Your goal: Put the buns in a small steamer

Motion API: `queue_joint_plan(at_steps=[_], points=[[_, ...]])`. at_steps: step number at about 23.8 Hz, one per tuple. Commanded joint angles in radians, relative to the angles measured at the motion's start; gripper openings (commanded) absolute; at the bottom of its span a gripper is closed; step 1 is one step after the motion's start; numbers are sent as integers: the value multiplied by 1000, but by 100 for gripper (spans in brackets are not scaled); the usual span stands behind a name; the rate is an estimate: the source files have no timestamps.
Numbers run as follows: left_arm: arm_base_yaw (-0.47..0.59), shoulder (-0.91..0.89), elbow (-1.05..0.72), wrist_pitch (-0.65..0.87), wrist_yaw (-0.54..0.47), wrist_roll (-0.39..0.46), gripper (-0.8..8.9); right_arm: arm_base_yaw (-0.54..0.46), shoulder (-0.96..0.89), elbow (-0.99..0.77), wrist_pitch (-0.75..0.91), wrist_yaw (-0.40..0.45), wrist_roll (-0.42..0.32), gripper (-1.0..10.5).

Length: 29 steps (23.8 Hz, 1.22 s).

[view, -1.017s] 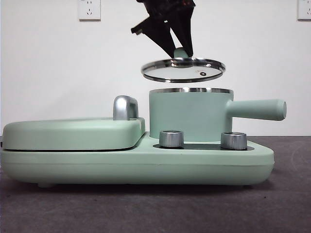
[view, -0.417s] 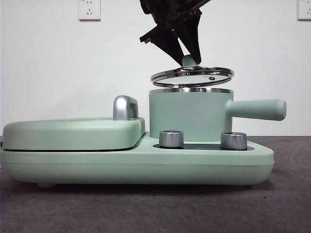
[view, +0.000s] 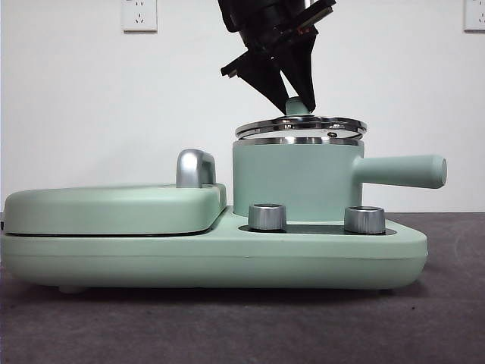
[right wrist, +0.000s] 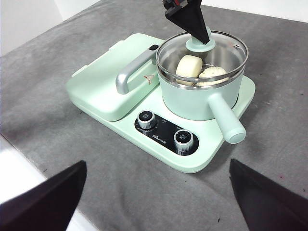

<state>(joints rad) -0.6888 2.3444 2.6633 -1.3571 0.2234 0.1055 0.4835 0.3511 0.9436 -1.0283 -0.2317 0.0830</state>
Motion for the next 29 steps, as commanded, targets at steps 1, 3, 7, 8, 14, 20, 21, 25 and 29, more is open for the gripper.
queue_joint_plan(at_steps=[1, 3, 7, 8, 14, 20, 21, 25, 29], points=[[-7, 36, 30, 20, 1, 14, 16, 6, 0, 8, 11, 4, 7, 474], [-7, 42, 30, 23, -12, 18, 16, 6, 0, 8, 11, 4, 8, 474], [-6, 48, 30, 28, -21, 20, 16, 6, 0, 8, 11, 4, 8, 474], [-6, 48, 30, 29, -21, 26, 16, 6, 0, 8, 11, 4, 8, 474], [-6, 61, 29, 26, -40, 62, 16, 6, 0, 8, 11, 4, 10, 474], [-6, 63, 29, 11, -40, 39, 35, 6, 0, 8, 11, 4, 10, 474], [-5, 63, 29, 12, -40, 31, 62, 6, 0, 8, 11, 4, 10, 474], [8, 63, 60, 2, -40, -32, 395, 6, 0, 8, 11, 4, 10, 474], [14, 48, 155, -92, -40, -87, 414, 6, 0, 8, 11, 4, 10, 474]])
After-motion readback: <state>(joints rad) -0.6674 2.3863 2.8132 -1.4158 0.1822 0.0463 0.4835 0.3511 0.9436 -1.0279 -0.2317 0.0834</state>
